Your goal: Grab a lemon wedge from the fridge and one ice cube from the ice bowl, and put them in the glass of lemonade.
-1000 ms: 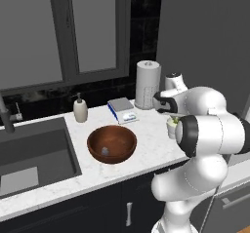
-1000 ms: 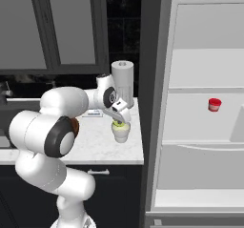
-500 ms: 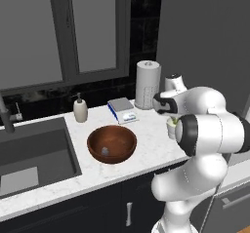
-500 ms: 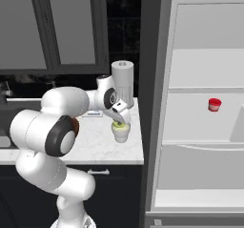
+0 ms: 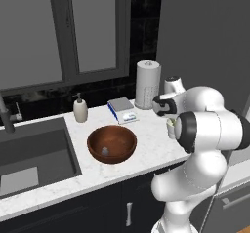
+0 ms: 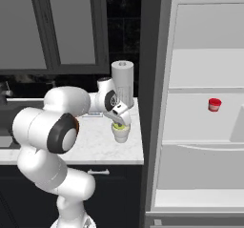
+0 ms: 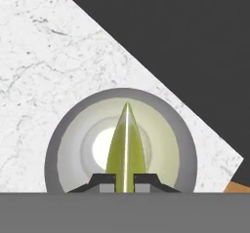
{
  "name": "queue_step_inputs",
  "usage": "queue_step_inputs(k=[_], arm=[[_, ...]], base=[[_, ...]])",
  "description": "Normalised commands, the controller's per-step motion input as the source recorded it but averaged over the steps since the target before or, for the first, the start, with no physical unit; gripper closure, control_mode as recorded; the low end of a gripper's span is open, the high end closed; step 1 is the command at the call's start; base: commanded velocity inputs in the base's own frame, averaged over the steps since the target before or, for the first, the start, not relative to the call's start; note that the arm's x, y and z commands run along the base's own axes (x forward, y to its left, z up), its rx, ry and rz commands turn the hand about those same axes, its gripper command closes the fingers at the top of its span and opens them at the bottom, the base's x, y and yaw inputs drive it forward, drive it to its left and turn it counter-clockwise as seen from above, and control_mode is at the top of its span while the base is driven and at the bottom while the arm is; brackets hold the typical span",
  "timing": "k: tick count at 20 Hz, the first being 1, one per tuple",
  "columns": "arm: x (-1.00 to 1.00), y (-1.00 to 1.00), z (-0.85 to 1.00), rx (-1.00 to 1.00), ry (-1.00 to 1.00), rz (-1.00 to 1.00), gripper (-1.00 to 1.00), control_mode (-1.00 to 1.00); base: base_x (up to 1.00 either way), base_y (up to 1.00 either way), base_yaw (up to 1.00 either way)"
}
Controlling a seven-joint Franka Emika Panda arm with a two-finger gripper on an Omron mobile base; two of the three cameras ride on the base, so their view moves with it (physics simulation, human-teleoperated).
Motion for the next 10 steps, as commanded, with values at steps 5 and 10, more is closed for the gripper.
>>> queue_step_inputs(k=[5,10], arm=[[0.02,0.0,0.0,0.0,0.0,0.0,1.0,-1.0],[0.0,0.0,0.0,0.0,0.0,0.0,-1.0,-1.0]], base=[[0.0,0.0,0.0],[0.0,0.0,0.0]])
